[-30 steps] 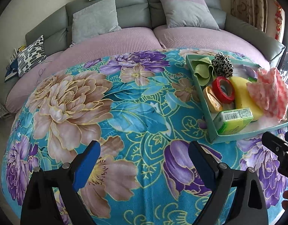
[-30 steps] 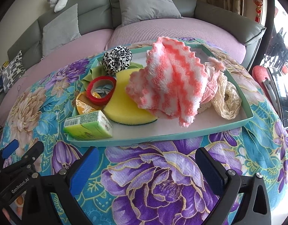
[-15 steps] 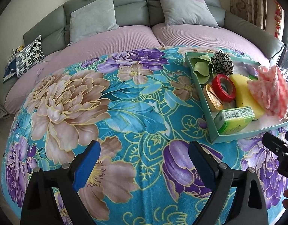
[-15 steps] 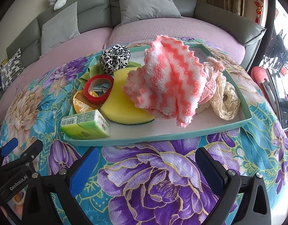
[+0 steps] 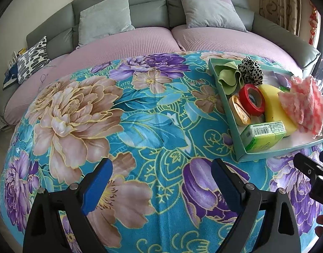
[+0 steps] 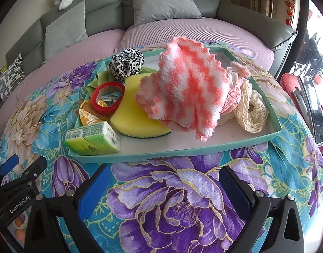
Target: Organize soft objects
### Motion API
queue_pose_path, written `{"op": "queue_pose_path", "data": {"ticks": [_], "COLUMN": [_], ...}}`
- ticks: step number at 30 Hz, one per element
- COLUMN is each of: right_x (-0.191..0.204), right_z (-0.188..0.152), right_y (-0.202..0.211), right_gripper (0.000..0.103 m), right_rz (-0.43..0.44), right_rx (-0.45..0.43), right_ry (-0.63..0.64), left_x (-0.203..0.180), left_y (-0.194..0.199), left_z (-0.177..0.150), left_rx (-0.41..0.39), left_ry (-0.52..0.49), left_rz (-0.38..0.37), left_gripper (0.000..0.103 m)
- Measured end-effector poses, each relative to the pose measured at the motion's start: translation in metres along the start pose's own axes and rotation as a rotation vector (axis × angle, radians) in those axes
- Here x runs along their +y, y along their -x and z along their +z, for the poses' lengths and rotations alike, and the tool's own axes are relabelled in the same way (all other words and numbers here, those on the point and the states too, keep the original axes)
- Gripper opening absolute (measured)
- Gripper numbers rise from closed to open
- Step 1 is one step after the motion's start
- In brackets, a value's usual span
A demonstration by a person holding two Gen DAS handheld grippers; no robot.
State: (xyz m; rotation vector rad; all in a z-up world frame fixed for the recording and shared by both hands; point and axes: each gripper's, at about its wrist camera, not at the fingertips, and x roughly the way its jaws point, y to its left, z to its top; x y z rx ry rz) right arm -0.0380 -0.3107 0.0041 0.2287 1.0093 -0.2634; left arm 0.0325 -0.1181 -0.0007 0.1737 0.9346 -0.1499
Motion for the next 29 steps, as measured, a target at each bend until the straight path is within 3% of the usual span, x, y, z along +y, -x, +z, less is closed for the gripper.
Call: {"op": "queue_pose_path", "data": {"ticks": [29], "right_x": [-0.0009], "right_z": [-0.0012], "right_y": [-0.0052], "right_gripper": [0.103], "right_rz": [-0.011], "right_rx": [0.014], "right_ry": [-0.006], "left_x": [0.004], "left_y": [-0.0034], "left_z": [-0.001], "left_rx": [0.01], "left_ry": [0.004], "left_rz": [0.027], "left_gripper": [0.095]}}
